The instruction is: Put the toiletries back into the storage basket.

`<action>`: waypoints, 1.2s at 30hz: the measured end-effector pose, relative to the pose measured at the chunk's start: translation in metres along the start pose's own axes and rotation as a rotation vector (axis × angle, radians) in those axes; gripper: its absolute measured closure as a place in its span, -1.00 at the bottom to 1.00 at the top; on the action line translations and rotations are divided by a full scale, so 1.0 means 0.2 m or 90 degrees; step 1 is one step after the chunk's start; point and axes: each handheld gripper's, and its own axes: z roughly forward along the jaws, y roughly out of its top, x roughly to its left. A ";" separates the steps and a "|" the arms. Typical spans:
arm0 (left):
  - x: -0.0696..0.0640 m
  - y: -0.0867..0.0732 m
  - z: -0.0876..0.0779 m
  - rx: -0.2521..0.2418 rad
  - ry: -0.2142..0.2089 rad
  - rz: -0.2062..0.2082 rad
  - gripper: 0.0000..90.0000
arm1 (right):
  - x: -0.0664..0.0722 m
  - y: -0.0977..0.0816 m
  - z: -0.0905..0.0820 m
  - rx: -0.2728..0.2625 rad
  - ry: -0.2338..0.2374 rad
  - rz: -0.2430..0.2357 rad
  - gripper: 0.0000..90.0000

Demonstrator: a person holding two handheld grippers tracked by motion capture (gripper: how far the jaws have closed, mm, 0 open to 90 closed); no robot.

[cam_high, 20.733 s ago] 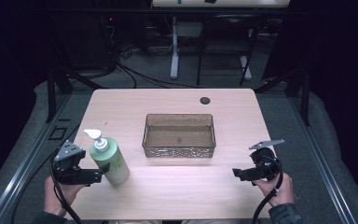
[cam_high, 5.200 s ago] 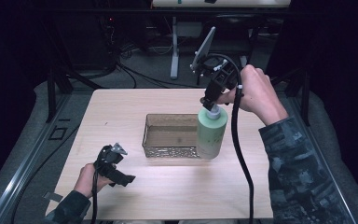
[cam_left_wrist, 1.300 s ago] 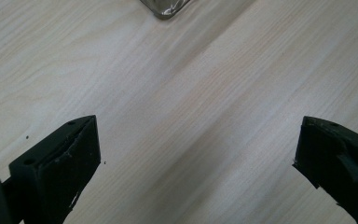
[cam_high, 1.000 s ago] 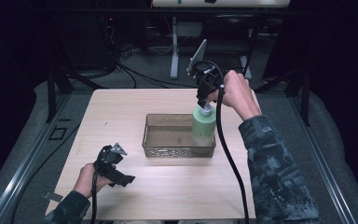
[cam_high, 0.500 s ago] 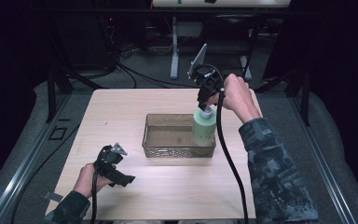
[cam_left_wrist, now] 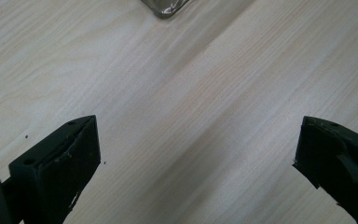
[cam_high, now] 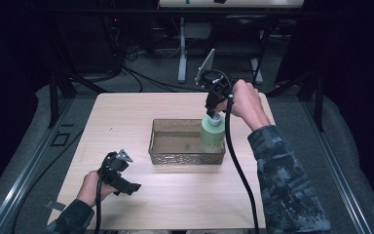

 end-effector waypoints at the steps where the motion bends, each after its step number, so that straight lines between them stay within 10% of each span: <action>1: 0.00 0.00 0.00 0.000 0.000 0.000 -1.00 | 0.00 0.00 0.00 0.001 0.001 0.001 0.38; 25: 0.00 0.00 0.00 0.002 0.000 0.001 -1.00 | -0.03 -0.05 0.03 -0.046 0.020 0.030 0.37; 36: 0.00 0.00 0.00 0.003 0.000 0.002 -1.00 | -0.03 -0.09 0.04 -0.089 0.027 0.035 -0.22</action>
